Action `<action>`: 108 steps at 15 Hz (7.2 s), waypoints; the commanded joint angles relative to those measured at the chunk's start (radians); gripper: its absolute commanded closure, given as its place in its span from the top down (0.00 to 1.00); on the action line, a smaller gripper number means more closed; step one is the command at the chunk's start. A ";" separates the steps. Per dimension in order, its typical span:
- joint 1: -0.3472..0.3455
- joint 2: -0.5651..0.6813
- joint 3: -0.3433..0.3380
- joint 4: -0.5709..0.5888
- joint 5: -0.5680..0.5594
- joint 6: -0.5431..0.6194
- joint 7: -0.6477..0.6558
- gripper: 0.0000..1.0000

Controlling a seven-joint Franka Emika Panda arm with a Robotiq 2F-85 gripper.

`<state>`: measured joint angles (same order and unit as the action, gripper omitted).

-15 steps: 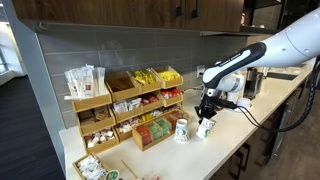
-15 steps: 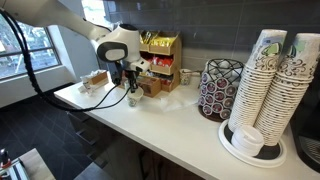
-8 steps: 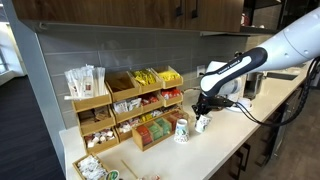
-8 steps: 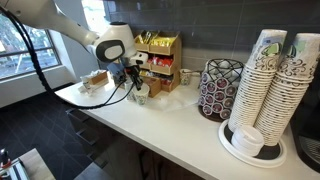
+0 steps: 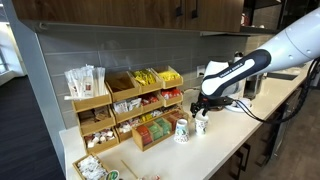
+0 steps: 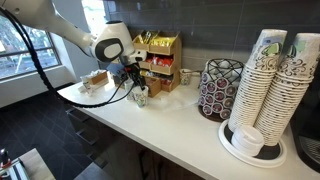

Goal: Pick up one paper cup from the stack and place it right side up on the kitchen counter, pick up the upside down cup and place it in the paper cup to the right

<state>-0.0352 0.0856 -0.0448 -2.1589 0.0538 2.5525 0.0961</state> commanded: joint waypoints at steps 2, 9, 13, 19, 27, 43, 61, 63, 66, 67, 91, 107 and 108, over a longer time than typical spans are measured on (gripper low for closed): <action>0.007 -0.086 0.019 -0.036 0.060 -0.040 -0.014 1.00; 0.027 -0.115 0.043 -0.014 0.093 -0.143 0.050 1.00; 0.024 -0.112 0.040 -0.012 0.092 -0.143 0.049 1.00; 0.030 -0.118 0.051 -0.039 0.099 -0.015 0.260 1.00; 0.041 -0.138 0.074 -0.064 -0.003 -0.064 0.621 1.00; 0.059 -0.084 0.083 -0.017 0.109 -0.113 0.585 1.00; 0.061 0.013 0.054 -0.044 0.147 -0.066 0.757 0.74; 0.061 0.006 0.056 -0.042 0.161 -0.063 0.767 0.58; 0.058 -0.009 0.060 -0.047 0.206 -0.057 0.749 0.33; 0.057 -0.015 0.062 -0.049 0.227 -0.053 0.740 0.27; 0.034 -0.103 0.046 -0.238 0.481 -0.110 0.376 0.22; 0.063 -0.172 0.089 -0.166 0.267 -0.219 0.544 1.00; 0.069 -0.169 0.095 -0.149 0.267 -0.231 0.536 1.00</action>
<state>0.0208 -0.0816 0.0387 -2.3455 0.3141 2.3745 0.6405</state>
